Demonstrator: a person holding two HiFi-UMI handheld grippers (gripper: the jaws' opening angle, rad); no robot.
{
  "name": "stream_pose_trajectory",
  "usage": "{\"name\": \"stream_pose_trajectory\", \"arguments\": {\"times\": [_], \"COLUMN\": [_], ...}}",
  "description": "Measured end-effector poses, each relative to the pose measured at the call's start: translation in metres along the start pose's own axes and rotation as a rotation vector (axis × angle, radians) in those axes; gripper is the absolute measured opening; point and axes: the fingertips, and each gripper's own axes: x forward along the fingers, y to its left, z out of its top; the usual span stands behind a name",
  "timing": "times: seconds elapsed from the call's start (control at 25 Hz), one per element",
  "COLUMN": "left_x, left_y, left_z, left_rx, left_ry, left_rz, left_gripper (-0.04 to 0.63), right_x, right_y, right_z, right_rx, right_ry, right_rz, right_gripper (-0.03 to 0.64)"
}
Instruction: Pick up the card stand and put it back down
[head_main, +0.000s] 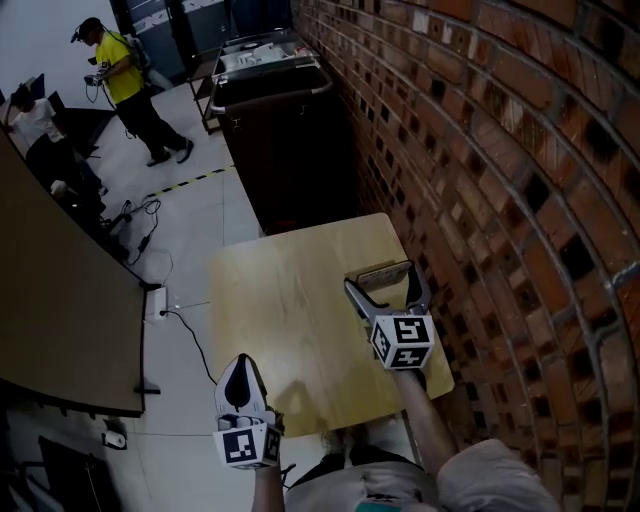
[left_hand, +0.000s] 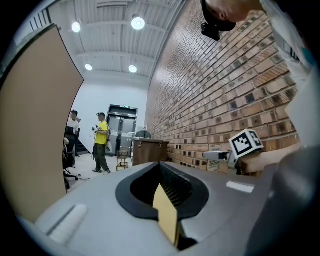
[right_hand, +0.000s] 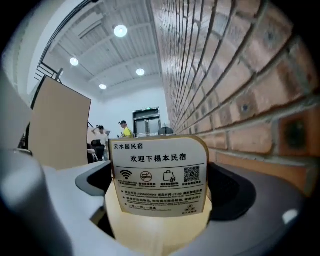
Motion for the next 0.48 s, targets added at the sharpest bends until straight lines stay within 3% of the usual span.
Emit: {"name": "stream_pose_trajectory", "arguments": {"times": [0.28,0.48], "left_x": [-0.005,-0.013], "left_y": [-0.023,-0.034], "left_z": [0.038,0.059], "left_rx": [0.05,0.064], "left_ry": [-0.093,-0.148], "left_rz": [-0.028,-0.041], "left_gripper": [-0.031,-0.031], "right_x": [-0.112,-0.143], "right_y": [0.041,0.06], "right_z": [0.06,0.08], "right_rx": [0.043,-0.019], "right_ry": [-0.086,-0.147], "right_rz": [0.074,0.102], "right_gripper": [0.575,0.575]}}
